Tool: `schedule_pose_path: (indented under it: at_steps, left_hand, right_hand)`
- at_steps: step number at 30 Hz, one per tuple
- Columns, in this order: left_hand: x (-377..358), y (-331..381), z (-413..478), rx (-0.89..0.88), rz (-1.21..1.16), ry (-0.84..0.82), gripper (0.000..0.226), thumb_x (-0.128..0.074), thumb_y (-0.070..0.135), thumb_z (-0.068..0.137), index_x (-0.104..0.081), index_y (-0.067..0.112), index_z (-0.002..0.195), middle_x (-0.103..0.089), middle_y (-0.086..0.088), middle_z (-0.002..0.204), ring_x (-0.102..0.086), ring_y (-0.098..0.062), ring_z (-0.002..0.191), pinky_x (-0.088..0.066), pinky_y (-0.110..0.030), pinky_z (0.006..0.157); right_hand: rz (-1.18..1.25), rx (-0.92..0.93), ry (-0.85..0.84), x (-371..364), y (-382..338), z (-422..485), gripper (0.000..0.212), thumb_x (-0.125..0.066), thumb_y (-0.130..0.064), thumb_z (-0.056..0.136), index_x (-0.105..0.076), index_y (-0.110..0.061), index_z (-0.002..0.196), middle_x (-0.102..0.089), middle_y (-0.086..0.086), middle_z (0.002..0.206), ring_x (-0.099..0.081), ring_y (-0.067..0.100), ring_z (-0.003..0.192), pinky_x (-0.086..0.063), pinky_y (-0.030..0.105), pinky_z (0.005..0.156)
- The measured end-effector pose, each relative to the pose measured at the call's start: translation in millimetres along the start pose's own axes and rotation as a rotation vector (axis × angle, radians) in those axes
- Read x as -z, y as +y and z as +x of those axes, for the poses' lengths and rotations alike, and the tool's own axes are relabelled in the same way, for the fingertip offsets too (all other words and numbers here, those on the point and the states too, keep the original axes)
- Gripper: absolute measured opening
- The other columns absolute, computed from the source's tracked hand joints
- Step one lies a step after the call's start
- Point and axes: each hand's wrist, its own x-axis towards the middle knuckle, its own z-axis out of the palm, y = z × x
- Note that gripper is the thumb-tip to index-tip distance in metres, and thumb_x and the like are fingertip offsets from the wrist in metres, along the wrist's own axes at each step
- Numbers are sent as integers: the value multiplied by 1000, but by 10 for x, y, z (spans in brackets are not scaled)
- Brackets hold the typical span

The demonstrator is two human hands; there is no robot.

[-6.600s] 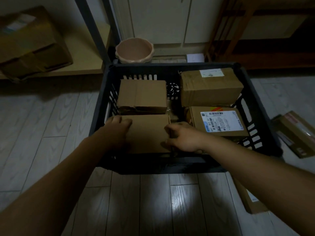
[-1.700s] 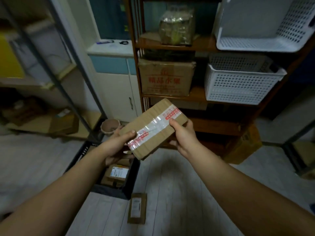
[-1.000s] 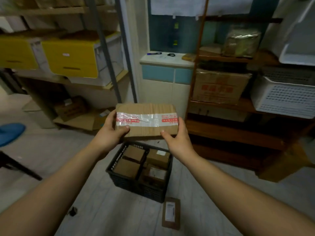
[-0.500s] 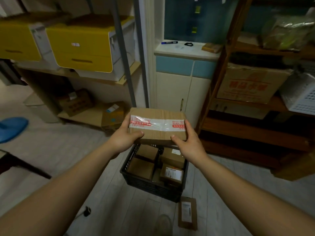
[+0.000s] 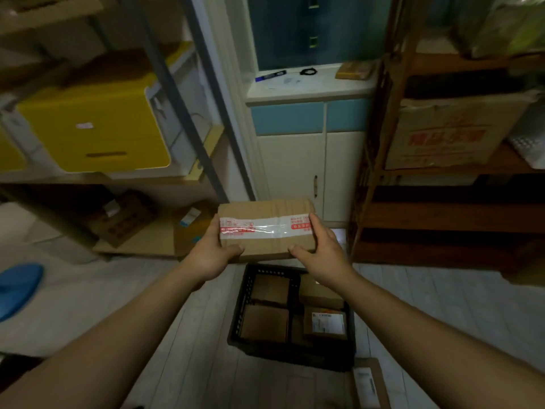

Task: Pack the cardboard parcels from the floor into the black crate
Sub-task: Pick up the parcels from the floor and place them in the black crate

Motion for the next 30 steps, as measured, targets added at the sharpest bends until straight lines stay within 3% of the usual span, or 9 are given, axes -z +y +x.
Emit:
schedule_pose_path:
  at_steps: [7,9,11,14,17,20,22,25,30]
  left_hand:
    - [12,-311,680,-57,45,-117,82,-61,10,87,-10,31,148,-41,-5,144,-45,-24,128,-45,-44,102]
    - [29,-522,834,-78,57,-190,66,-59,11,89,-24,23,143,-47,2,133,-52,-8,116,-51,-29,92]
    - [55,-813,1030,-133,99,-242,35,-60,15,90,-46,26,119,-53,9,111,-58,8,95,-53,-16,80]
    - [-1,-1424,1320,-152,195,-280,46,-63,25,88,-42,22,129,-43,11,122,-47,-5,115,-39,-26,100]
    - [-204,-2071,1563,-68,151,-267,61,-60,6,88,-32,16,142,-40,8,126,-43,-12,120,-40,-21,94]
    - [-606,-2784,1829,-33,185,-279,45,-63,3,85,-45,13,125,-53,8,114,-56,-10,106,-47,-5,76]
    - [-955,-3364,2060,-5,215,-271,66,-64,9,85,-32,12,142,-44,-4,134,-48,-21,123,-46,-19,93]
    - [-1473,-4135,2370,-42,316,-296,81,-58,21,90,-5,19,151,-8,-5,155,-24,-25,139,-28,-37,112]
    - [-2067,-5065,2926,-72,526,-285,70,-51,37,92,-14,22,149,8,-3,158,-20,-31,142,-30,-47,114]
  right_hand:
    - [5,-151,149,-416,206,185,84,-62,-34,89,-6,-33,152,-27,-2,149,-37,16,130,-36,30,104]
    - [-2,-209,183,-679,304,215,86,-63,-39,87,-7,-35,152,-31,-2,148,-39,15,129,-39,31,106]
    - [13,-258,207,-968,414,260,87,-63,-41,86,-7,-35,152,-34,-2,145,-41,14,127,-40,31,105]
    - [10,-321,185,-1405,703,389,85,-63,-37,88,-8,-32,152,-33,-5,141,-38,10,125,-35,25,105]
    - [-21,-319,133,-1838,1209,617,87,-63,-39,87,-5,-35,151,-36,-2,146,-40,14,130,-38,34,109]
    - [-101,-352,96,-2261,1928,902,87,-63,-38,88,-5,-31,152,-34,3,147,-38,21,133,-36,38,110]
    - [-137,-365,65,-2543,2466,1091,85,-61,-39,89,-6,-28,153,-31,5,149,-36,22,134,-33,36,111]
    - [-212,-355,25,-2937,3305,1382,81,-59,-40,91,-8,-26,153,-25,5,154,-34,23,136,-30,32,110]
    - [-269,-317,10,-3392,4270,1767,70,-51,-41,95,-12,-31,152,-26,4,152,-38,23,133,-33,33,106]
